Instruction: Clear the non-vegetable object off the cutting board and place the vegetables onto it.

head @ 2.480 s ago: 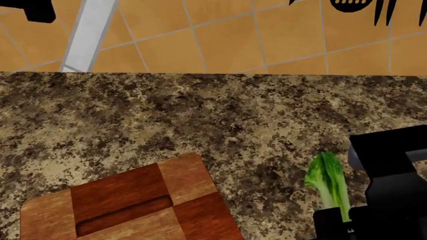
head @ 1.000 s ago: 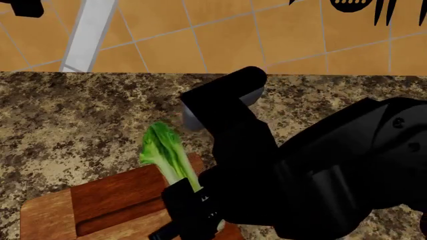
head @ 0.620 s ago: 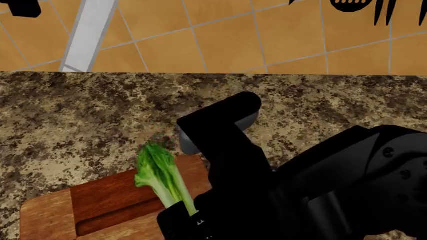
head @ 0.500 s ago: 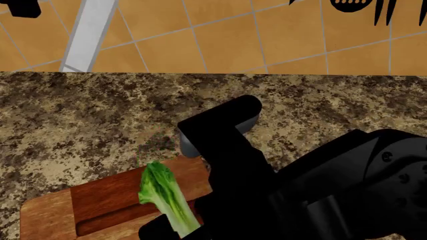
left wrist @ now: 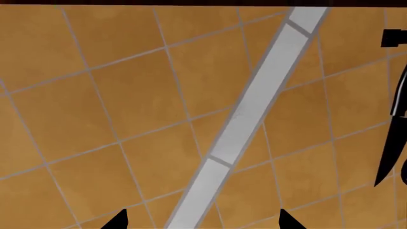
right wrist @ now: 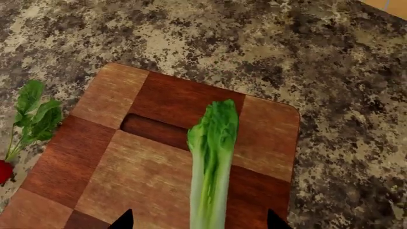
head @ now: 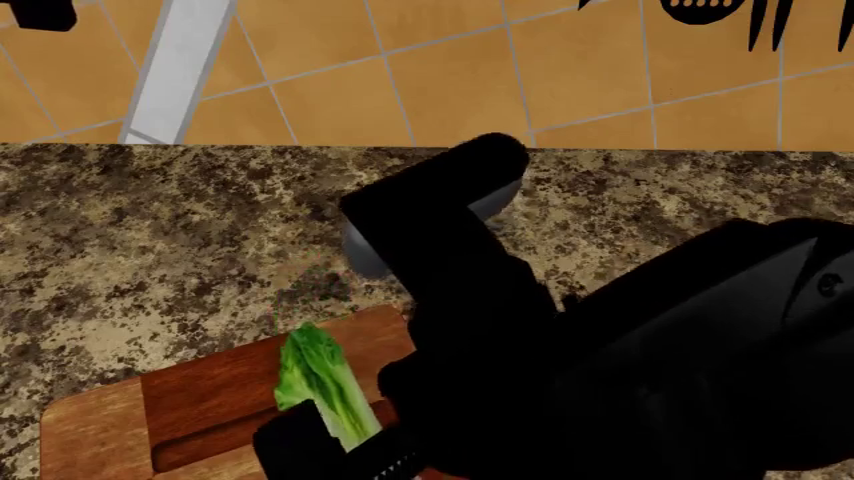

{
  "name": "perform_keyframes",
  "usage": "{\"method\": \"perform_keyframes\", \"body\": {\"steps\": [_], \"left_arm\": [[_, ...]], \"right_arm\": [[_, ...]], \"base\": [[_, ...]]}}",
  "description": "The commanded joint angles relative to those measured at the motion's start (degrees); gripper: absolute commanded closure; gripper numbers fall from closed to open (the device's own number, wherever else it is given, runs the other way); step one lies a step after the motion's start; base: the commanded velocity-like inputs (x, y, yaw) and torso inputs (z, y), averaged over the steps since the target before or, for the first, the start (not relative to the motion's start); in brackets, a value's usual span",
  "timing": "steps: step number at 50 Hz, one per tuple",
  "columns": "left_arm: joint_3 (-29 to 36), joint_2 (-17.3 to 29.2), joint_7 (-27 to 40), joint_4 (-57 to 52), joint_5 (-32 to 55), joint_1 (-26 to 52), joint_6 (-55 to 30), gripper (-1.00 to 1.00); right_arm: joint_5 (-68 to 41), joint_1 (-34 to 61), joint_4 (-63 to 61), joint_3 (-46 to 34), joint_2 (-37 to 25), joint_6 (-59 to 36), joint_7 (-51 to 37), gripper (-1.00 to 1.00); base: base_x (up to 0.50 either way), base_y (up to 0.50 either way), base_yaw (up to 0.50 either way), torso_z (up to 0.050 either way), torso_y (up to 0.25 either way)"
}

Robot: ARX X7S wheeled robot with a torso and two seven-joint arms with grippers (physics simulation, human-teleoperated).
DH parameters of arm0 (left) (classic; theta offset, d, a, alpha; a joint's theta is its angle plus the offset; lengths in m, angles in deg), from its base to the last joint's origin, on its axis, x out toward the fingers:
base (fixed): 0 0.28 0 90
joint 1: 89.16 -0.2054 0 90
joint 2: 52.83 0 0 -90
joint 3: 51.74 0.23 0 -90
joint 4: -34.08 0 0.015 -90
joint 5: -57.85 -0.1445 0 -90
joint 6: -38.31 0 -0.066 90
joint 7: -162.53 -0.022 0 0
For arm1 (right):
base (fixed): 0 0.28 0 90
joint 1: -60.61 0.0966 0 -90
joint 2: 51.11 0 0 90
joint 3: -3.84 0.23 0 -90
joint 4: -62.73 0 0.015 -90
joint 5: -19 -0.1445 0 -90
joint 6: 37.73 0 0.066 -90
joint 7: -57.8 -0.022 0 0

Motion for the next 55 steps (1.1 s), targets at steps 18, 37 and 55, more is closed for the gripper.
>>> {"method": "perform_keyframes", "body": {"steps": [18, 37, 55], "left_arm": [[-0.7, 0.8, 1.3, -3.6, 2.5, -0.5, -3.0, -1.0], [-1.9, 8.7, 1.5, -15.6, 11.3, -1.6, -16.2, -1.0], [9.6, 24.1, 19.9, -11.7, 42.7, 8.2, -17.5, -1.0]], "right_arm": [[-6.2, 9.8, -7.6, 1.9, -0.1, 3.9, -6.1, -1.0], [-1.4, 8.0, -21.0, 10.9, -3.5, 11.0, -8.5, -1.0], [-2.9, 8.5, -22.9, 13.0, -5.7, 13.7, -9.3, -1.0]], "base": [[0.0, 0.0, 0.0, 0.0, 0.0], [0.0, 0.0, 0.0, 0.0, 0.0], [0.0, 0.0, 0.0, 0.0, 0.0]]}}
